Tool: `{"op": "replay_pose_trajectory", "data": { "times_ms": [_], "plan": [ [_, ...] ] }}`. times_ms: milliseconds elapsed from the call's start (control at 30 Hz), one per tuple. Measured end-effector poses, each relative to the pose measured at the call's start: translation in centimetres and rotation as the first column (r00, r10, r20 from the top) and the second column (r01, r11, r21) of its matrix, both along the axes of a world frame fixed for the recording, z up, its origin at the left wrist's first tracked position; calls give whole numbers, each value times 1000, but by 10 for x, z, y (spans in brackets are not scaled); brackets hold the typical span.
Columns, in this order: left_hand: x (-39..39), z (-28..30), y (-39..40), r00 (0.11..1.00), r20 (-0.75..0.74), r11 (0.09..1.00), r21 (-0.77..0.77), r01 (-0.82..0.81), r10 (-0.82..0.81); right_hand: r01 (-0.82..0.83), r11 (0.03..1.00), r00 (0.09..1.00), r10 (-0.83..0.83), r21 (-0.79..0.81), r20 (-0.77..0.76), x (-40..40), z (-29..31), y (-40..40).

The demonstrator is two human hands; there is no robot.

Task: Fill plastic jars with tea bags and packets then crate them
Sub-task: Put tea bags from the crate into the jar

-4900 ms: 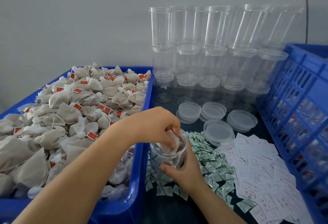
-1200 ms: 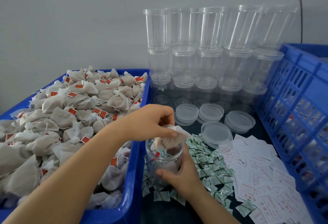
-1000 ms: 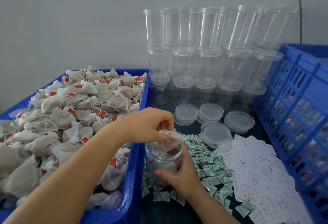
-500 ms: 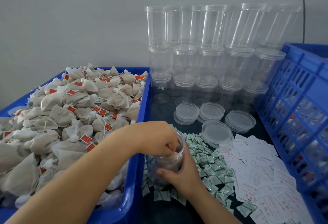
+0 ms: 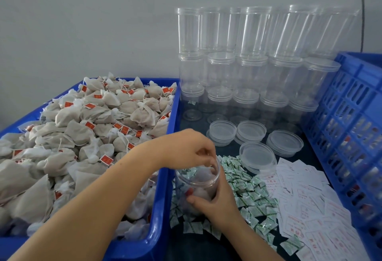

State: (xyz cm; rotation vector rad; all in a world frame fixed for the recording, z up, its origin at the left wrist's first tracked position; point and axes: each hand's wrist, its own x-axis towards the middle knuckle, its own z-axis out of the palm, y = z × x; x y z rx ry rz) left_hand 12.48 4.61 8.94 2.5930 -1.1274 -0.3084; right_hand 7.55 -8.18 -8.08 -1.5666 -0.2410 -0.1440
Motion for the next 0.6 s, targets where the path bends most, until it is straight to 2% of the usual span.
{"op": "replay_pose_trajectory", "data": {
  "times_ms": [133, 200, 300, 400, 500, 600],
  "plan": [
    [12, 4, 13, 991, 16, 948, -297, -119, 129, -8, 1000, 998, 8, -7, -62, -1, -2, 0],
    [22, 2, 23, 963, 69, 875, -438, -205, 260, -5, 1000, 998, 4, -15, -67, -2, -1, 0],
    [40, -9, 34, 866, 123, 747, -572, -337, 485, -6, 999, 998, 4, -34, -59, -4, 3, 0],
    [56, -27, 41, 759, 92, 645, -598, -475, 644, -19, 1000, 998, 17, -25, -59, -6, 5, 0],
    [66, -48, 44, 715, 84, 649, -504, -570, 694, -26, 999, 998, 25, -20, -62, -6, 7, -1],
    [75, -61, 50, 682, -27, 603, -441, -665, 731, -20, 999, 998, 18, -28, -62, -7, 7, -1]
  ]
}}
